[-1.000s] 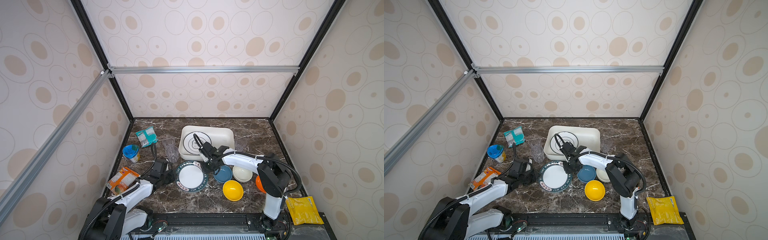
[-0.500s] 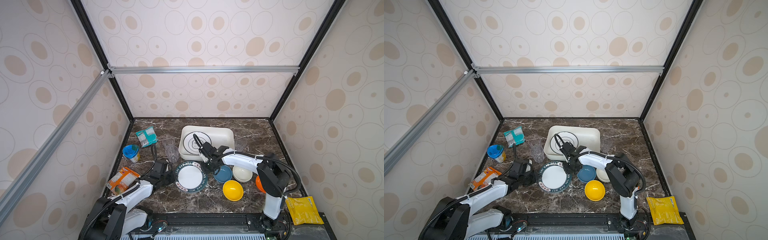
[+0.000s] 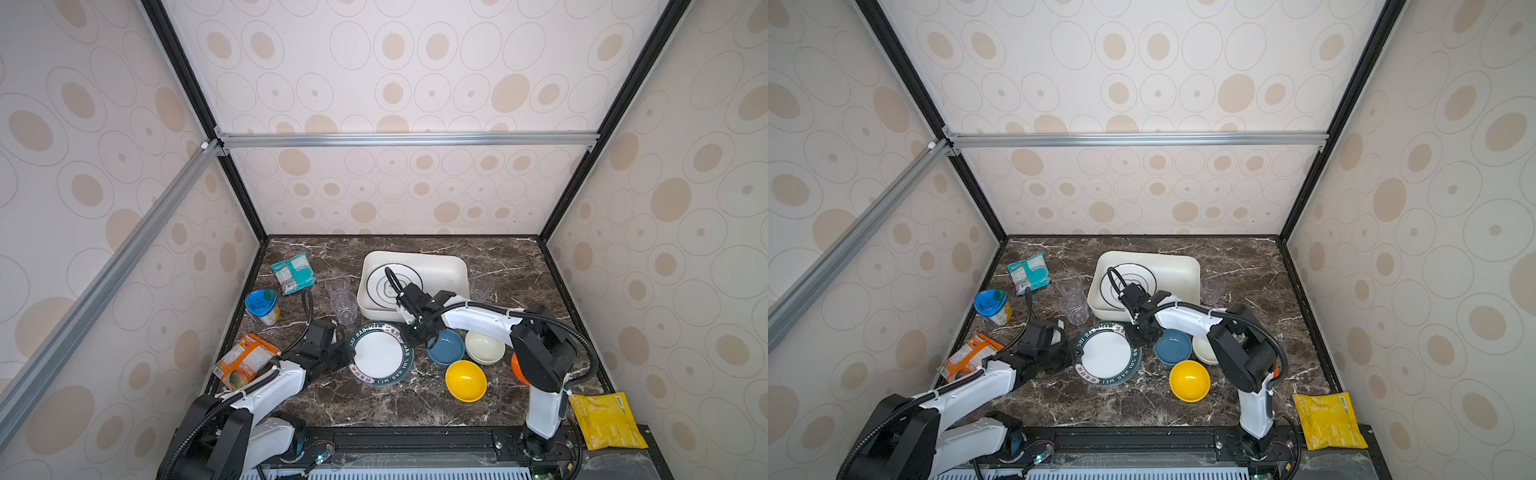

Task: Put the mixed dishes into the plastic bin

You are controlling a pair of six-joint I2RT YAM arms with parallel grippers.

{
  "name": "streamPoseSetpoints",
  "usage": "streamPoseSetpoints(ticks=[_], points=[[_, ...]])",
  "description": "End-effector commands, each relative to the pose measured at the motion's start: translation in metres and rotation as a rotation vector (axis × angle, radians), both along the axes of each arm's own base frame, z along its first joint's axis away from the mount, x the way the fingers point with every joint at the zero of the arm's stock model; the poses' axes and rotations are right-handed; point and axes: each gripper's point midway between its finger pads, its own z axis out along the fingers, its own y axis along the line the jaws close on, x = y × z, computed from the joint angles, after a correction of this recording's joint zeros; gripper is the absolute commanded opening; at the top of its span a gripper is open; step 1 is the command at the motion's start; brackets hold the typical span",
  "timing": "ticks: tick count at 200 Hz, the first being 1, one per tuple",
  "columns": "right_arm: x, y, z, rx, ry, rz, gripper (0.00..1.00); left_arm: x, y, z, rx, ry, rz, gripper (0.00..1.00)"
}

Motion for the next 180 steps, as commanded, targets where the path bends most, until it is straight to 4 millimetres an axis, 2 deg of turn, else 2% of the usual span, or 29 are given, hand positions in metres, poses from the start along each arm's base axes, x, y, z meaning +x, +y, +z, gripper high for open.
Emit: streamPoseSetpoints(ticks=[1,76,155,180], points=[[-0.011,0.010,-0.008,0.009,0.050,0.039,0.13,0.001,-0.001,0.004,-0.007,-0.004,0.010,0.19],[-0.010,0.009,-0.007,0.006,0.042,0.040,0.14,0.002,0.003,0.009,0.024,-0.007,0.017,0.12],[-0.013,0.012,-0.008,0.019,0.058,0.062,0.17,-0.003,0.006,0.000,0.040,0.017,0.015,0.17],[-0.014,0.014,-0.009,0.022,0.066,0.069,0.17,-0.005,0.008,-0.001,0.052,0.022,0.020,0.22]])
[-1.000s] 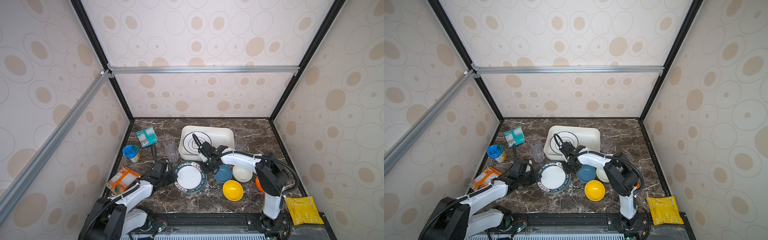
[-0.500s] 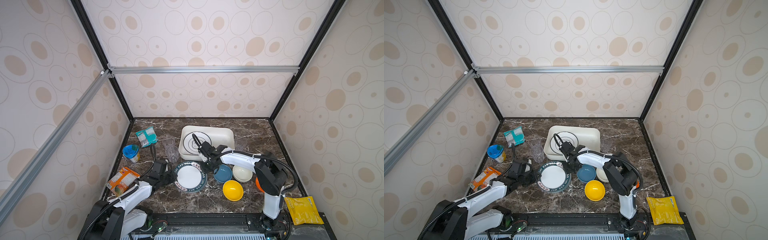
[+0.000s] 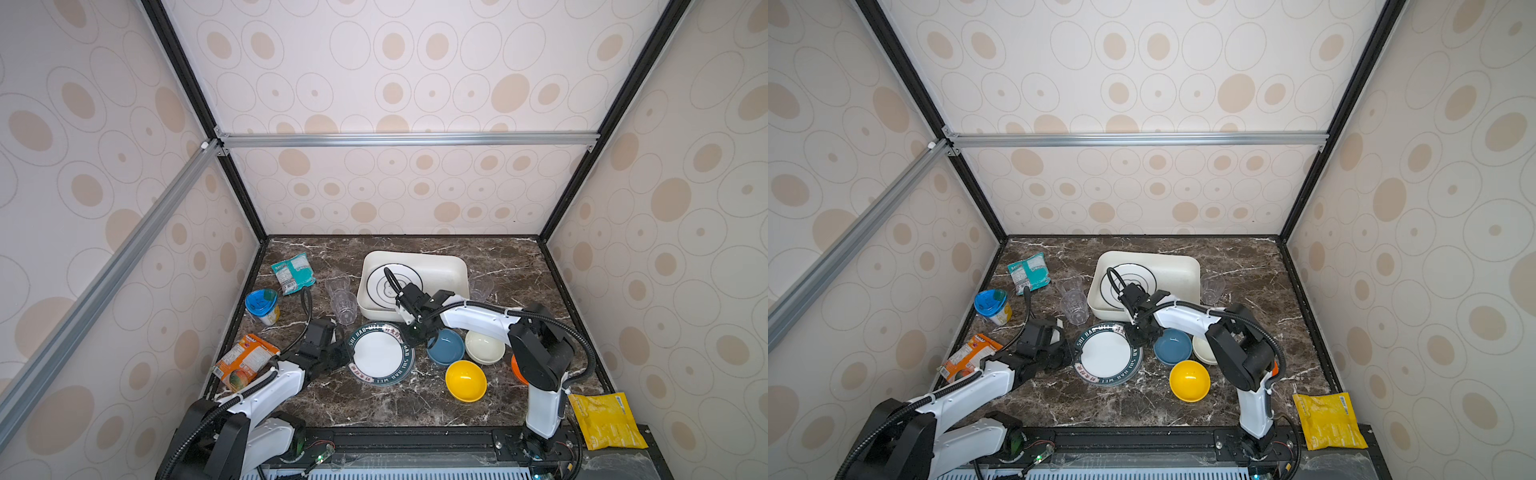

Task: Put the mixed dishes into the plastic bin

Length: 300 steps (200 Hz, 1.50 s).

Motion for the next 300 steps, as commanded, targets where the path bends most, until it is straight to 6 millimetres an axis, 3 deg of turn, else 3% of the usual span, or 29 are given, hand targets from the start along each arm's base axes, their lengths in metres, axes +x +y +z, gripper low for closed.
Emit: streamPoseSetpoints(ticks=[1,85,181,259,300], points=[[-0.012,0.012,-0.006,0.021,0.049,0.051,0.17,-0.005,0.005,-0.004,0.034,0.025,0.007,0.23],[-0.012,0.013,-0.008,0.022,0.055,0.050,0.16,-0.010,0.014,-0.001,0.063,0.023,0.037,0.22],[-0.011,0.009,-0.003,0.029,0.028,0.033,0.17,-0.006,0.013,0.014,0.046,-0.004,0.043,0.00],[0.003,-0.006,0.032,0.049,-0.090,-0.036,0.31,0.009,0.000,0.049,-0.043,-0.107,0.037,0.00],[0.011,-0.015,0.053,0.121,-0.092,-0.096,0.33,0.012,-0.003,0.064,-0.065,-0.142,0.029,0.00]])
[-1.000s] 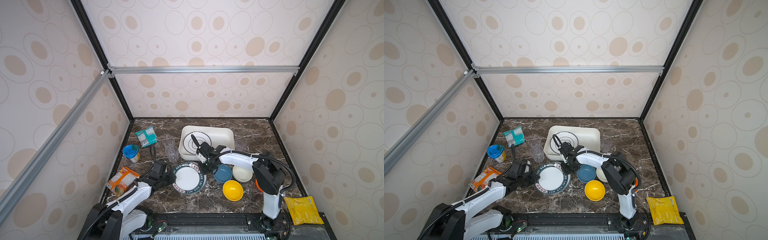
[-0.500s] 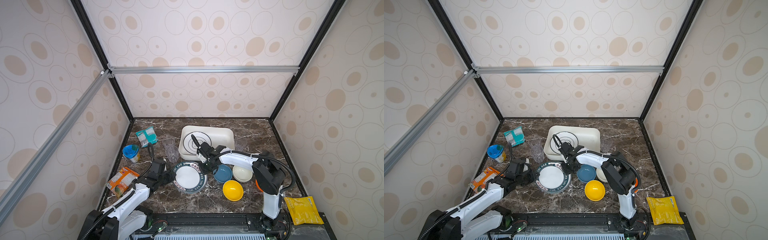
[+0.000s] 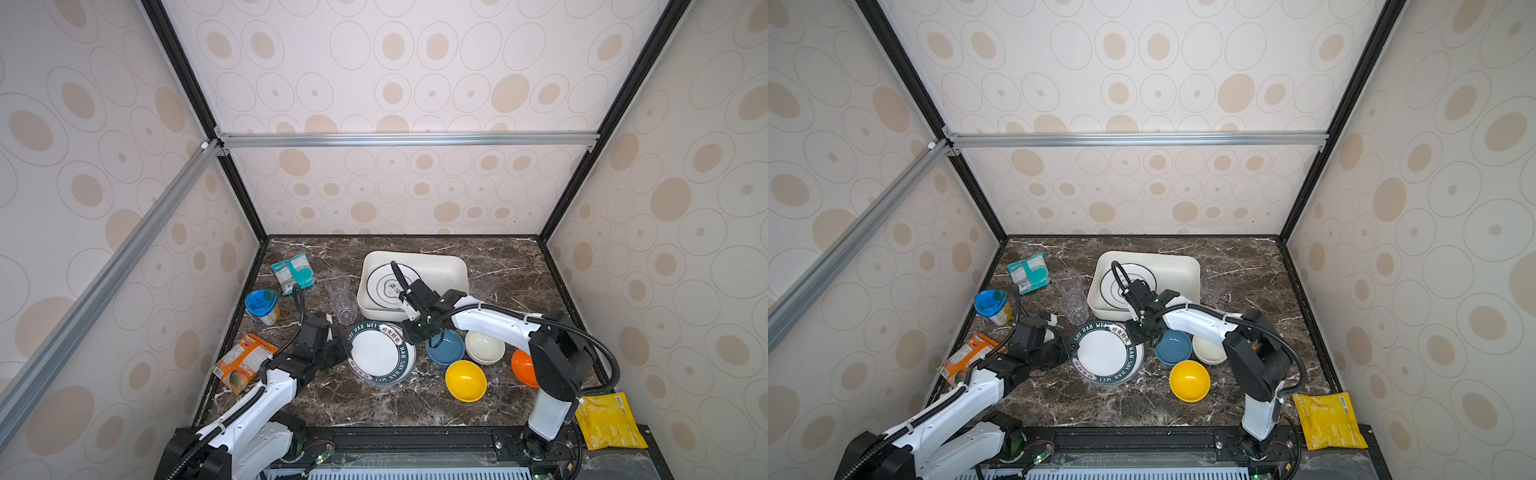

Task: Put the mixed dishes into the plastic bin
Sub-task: 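Lift the teal plate with the right gripper while the left gripper holds the stack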

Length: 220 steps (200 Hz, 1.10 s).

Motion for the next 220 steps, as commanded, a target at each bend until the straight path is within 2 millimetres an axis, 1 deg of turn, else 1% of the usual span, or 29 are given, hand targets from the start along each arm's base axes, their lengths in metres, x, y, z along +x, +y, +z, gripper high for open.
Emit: streamPoseSetpoints(ticks=[1,73,80,95,129,156,174,201,220], points=[[0.003,-0.009,0.010,0.032,0.003,-0.046,0.33,0.009,-0.003,0.024,-0.017,-0.051,0.002,0.00],[0.007,-0.011,0.026,0.097,0.002,-0.072,0.33,0.012,-0.014,0.056,-0.052,-0.092,-0.059,0.00],[0.007,-0.012,0.027,0.100,0.002,-0.077,0.35,0.011,-0.014,0.058,-0.054,-0.093,-0.065,0.00],[0.009,-0.013,0.032,0.118,0.003,-0.085,0.36,0.011,-0.016,0.064,-0.056,-0.098,-0.077,0.00],[0.016,-0.018,0.048,0.168,-0.005,-0.114,0.39,0.010,-0.021,0.078,-0.082,-0.115,-0.104,0.00],[0.021,-0.023,0.060,0.230,0.006,-0.139,0.41,0.017,-0.027,0.100,-0.137,-0.175,-0.105,0.00],[0.024,-0.024,0.068,0.282,0.021,-0.155,0.42,0.025,-0.029,0.113,-0.180,-0.211,-0.088,0.00],[0.028,-0.023,0.075,0.363,0.053,-0.177,0.42,0.038,-0.031,0.122,-0.228,-0.245,-0.066,0.00],[0.033,-0.026,0.075,0.385,0.060,-0.202,0.42,0.044,-0.033,0.125,-0.254,-0.254,-0.054,0.00]])
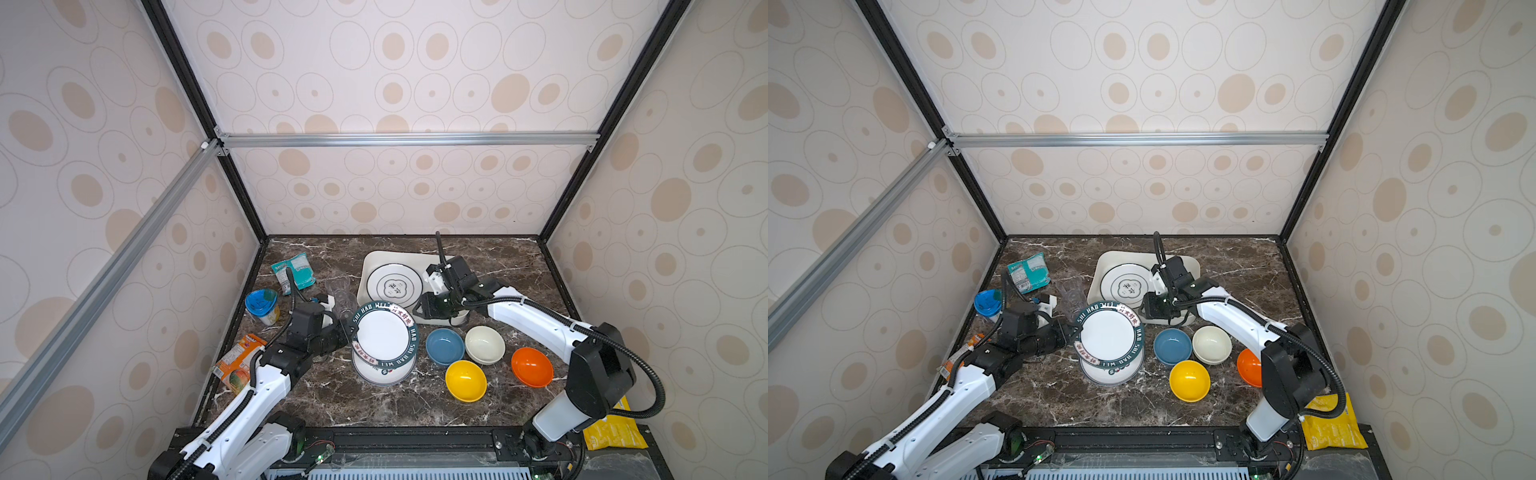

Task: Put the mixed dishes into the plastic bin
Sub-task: 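Lift the teal plate with the right gripper while the left gripper holds the stack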

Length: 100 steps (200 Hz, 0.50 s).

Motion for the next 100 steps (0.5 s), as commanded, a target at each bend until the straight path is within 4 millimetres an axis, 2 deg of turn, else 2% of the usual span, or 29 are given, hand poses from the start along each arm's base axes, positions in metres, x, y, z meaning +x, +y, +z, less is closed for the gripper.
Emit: streamPoseSetpoints(ticks=[1,69,100], points=[[-0.003,0.002,0.007,0.070,0.030,-0.012,0.42,0.022,-0.011,0.046,-0.114,-0.117,0.008,0.00],[0.007,0.005,0.005,0.138,0.058,-0.038,0.41,0.036,-0.018,0.057,-0.223,-0.148,0.012,0.00],[0.016,0.007,0.009,0.181,0.059,-0.052,0.31,0.043,-0.020,0.057,-0.250,-0.154,0.018,0.00]])
